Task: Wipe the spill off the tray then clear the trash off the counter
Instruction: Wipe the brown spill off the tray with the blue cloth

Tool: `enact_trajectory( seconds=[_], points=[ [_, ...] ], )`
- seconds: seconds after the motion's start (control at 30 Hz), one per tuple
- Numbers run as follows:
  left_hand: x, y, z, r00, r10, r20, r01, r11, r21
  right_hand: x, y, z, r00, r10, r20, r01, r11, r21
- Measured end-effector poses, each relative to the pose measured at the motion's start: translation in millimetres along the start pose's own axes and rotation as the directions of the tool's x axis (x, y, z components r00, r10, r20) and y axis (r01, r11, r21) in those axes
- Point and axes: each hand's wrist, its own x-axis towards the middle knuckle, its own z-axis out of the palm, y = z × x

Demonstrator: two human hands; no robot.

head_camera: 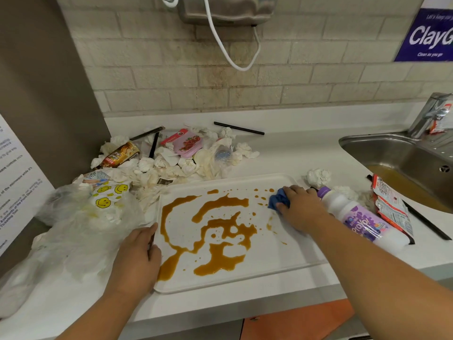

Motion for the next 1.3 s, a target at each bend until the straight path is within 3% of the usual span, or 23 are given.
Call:
enact_trajectory(
  seconds=[0.13,0.27,0.37,0.47,0.5,0.57,0.63,0.77,0.83,0.9,1.03,1.1,1.2,1.3],
  points=[
    [-0.1,0.0,0.1,1.0,0.003,0.0,-0.003,1.0,0.012,-0.9,-0.4,-3.2,0.996,-0.048,0.079,0.049,0.999,-0.002],
    [0.0,0.9,-0.4,1.0,-0.002,0.003,0.002,1.0,0.003,8.9,0.8,-40.3,0.966,-0.032,0.255,-0.033,0.969,0.247],
    [-0.2,0.7,0.0,1.0,-0.006,-0.002,0.006,1.0,0.003,10.3,6.1,-35.5,0.979,0.04,0.198,-0.063,0.992,0.109],
    [0.0,0.7,0.5,1.0,-0.012,-0.002,0.012,1.0,0.014,0.2,1.7,-10.1,0.982,-0.04,0.183,0.064,0.99,-0.122],
    [0.1,0.7,0.7,1.0,-0.014,-0.001,0.014,1.0,0.017,-2.5,-0.6,-11.7,0.976,-0.086,0.2,0.11,0.988,-0.11],
    [-0.4,0.8,0.8,1.0,-0.012,-0.002,0.012,1.0,0.021,-3.8,0.3,-23.6,0.946,-0.141,0.292,0.123,0.989,0.082],
    [-0.5,1.3,0.6,1.0,-0.006,-0.004,0.006,1.0,0.026,-7.0,8.9,-27.4,0.954,-0.156,0.256,0.096,0.968,0.232],
    [-0.2,0.6,1.4,1.0,-0.004,-0.008,0.005,1.0,0.031,-28.5,7.9,-5.6,0.985,-0.157,0.066,0.158,0.987,0.0],
    [0.4,-0.3,2.0,1.0,-0.003,-0.011,0.003,0.999,0.033,-36.0,2.4,-13.8,0.961,-0.235,0.149,0.229,0.972,0.054],
    [0.6,-0.8,2.4,1.0,0.0,-0.009,0.001,0.999,0.035,-37.2,1.2,-24.3,0.951,-0.225,0.212,0.197,0.969,0.146],
    [1.2,-1.5,2.5,1.0,-0.002,-0.008,0.002,0.999,0.04,-55.9,-8.4,-16.9,0.968,-0.238,0.075,0.234,0.971,0.053],
    [1.7,-2.4,3.3,1.0,-0.002,-0.006,0.002,0.999,0.04,-59.8,-11.6,-13.9,0.948,-0.305,0.09,0.289,0.944,0.159],
    [2.1,-2.9,3.5,1.0,0.004,-0.003,-0.004,0.999,0.051,-55.7,-13.5,-31.9,0.931,-0.233,0.28,0.169,0.957,0.235],
    [1.9,-3.2,2.9,1.0,0.002,-0.002,-0.002,0.999,0.051,-61.8,-24.0,-36.2,0.949,-0.219,0.229,0.182,0.968,0.171]
  ],
)
